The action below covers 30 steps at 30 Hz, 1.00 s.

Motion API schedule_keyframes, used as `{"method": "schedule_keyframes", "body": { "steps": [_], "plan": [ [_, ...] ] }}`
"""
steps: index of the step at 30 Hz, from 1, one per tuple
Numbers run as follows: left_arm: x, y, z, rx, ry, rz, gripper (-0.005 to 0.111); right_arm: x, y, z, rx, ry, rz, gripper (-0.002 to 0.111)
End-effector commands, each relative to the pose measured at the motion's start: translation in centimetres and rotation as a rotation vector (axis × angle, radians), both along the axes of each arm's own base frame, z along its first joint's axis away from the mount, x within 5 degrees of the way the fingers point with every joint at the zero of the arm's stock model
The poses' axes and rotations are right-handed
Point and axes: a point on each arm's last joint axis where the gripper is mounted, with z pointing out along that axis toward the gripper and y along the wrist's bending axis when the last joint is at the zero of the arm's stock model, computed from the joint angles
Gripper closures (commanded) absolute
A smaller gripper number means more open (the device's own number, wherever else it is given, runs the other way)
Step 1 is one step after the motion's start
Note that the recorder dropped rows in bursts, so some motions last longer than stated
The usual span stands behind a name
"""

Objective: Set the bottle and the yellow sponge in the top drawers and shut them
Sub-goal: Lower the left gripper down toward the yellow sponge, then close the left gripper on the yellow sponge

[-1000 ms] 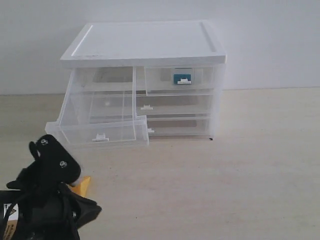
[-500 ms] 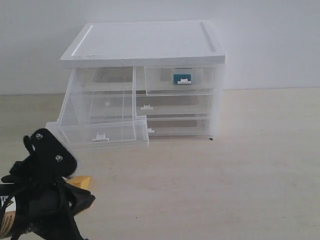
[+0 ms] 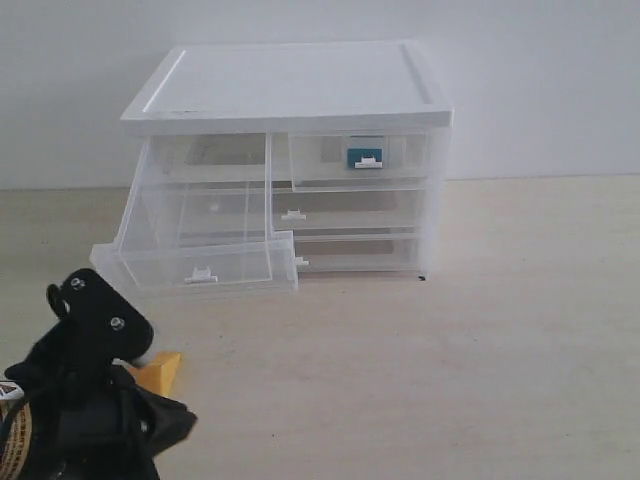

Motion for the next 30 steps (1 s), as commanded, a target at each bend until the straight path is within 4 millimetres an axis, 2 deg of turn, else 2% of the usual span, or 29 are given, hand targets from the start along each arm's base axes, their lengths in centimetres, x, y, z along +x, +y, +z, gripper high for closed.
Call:
{"method": "schedule_keyframes", "body": {
  "steps": [1,5,8,10,12,14,15,16,17,19,21,24,27,30],
  "plan": [
    [-0.8,-1.3,0.8,-0.202,-0.124,-0.127,0.103,0.0,0.0,0.1,0.000,-0.013,-0.001,0.108],
    [-0.7,-0.6,0.6,-0.179,-0.278,-0.118,0.103,0.0,0.0,0.1,0.000,-0.013,-0.001,0.108],
    [-0.2,0.5,0.2,-0.251,-0.289,0.047,0.103,0.0,0.0,0.1,0.000,-0.013,-0.001,0.108],
    [0.3,1.2,-0.4,-0.229,-0.266,0.127,0.098,0.0,0.0,0.1,0.000,-0.013,-0.001,0.108],
    [0.6,2.0,-1.3,-0.197,-0.227,0.202,0.083,0.0,0.0,0.1,0.000,-0.013,-0.001,0.108],
    [1.0,2.4,-2.0,-0.187,-0.195,0.275,0.061,0.0,0.0,0.1,0.000,-0.013,-0.001,0.108],
    [1.2,2.7,-2.3,-0.191,-0.183,0.327,0.048,0.0,0.0,0.1,0.000,-0.013,-0.001,0.108],
    [1.6,3.0,-2.7,-0.201,-0.177,0.410,0.023,0.0,0.0,0.1,0.000,-0.013,-0.001,0.108],
    [1.7,3.0,-3.0,-0.195,-0.180,0.423,0.011,0.0,0.0,0.1,0.000,-0.013,-0.001,0.108],
    [2.0,3.0,-3.4,-0.174,-0.201,0.421,0.002,0.0,0.0,0.1,0.000,-0.013,-0.001,0.108],
    [2.4,3.0,-3.9,-0.170,-0.235,0.441,0.003,0.0,0.0,0.1,0.000,-0.013,-0.001,0.108],
    [2.8,3.0,-4.5,-0.157,-0.255,0.453,0.012,0.0,0.0,0.1,0.000,-0.013,-0.001,0.108],
    [3.7,2.3,-5.4,-0.144,-0.245,0.456,0.031,0.0,0.0,0.1,0.000,-0.013,-0.001,0.108],
    [4.8,1.5,-6.0,-0.149,-0.234,0.476,0.032,0.0,0.0,0.1,0.000,-0.013,-0.001,0.108]
  ]
}}
